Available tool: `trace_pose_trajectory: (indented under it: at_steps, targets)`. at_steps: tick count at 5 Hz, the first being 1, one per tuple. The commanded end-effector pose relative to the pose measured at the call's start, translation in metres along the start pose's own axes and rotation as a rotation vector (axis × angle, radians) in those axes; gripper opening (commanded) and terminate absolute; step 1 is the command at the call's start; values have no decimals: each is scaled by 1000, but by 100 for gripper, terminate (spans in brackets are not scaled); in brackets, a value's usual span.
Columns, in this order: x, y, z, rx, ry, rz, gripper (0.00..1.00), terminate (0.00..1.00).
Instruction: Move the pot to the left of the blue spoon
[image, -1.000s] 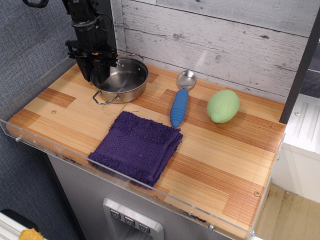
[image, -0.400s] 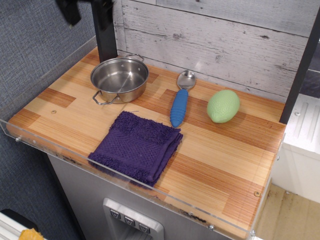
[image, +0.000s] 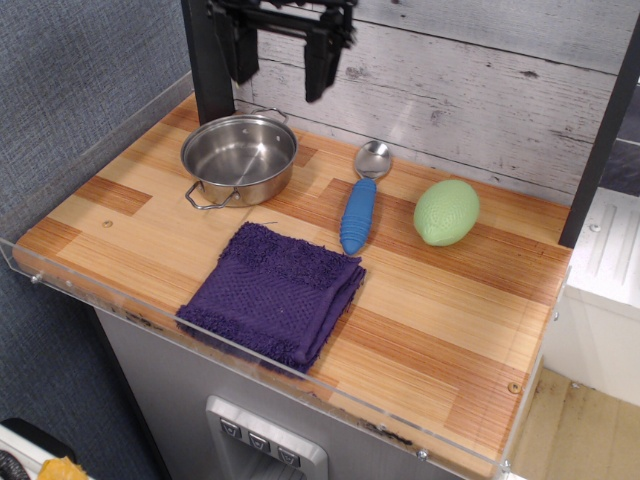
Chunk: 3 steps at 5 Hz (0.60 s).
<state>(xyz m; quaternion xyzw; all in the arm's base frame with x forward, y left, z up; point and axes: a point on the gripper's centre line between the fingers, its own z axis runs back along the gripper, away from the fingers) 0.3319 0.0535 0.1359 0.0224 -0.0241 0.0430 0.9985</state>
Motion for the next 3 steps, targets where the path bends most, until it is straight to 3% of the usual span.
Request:
trace_pose_trajectory:
  at_steps: [1, 2, 3]
  targets:
    - [-21, -31, 20, -14, -75, -66, 100, 0]
    - [-21, -31, 20, -14, -75, -66, 100, 0]
    - [-21, -31, 20, -14, -75, -66, 100, 100]
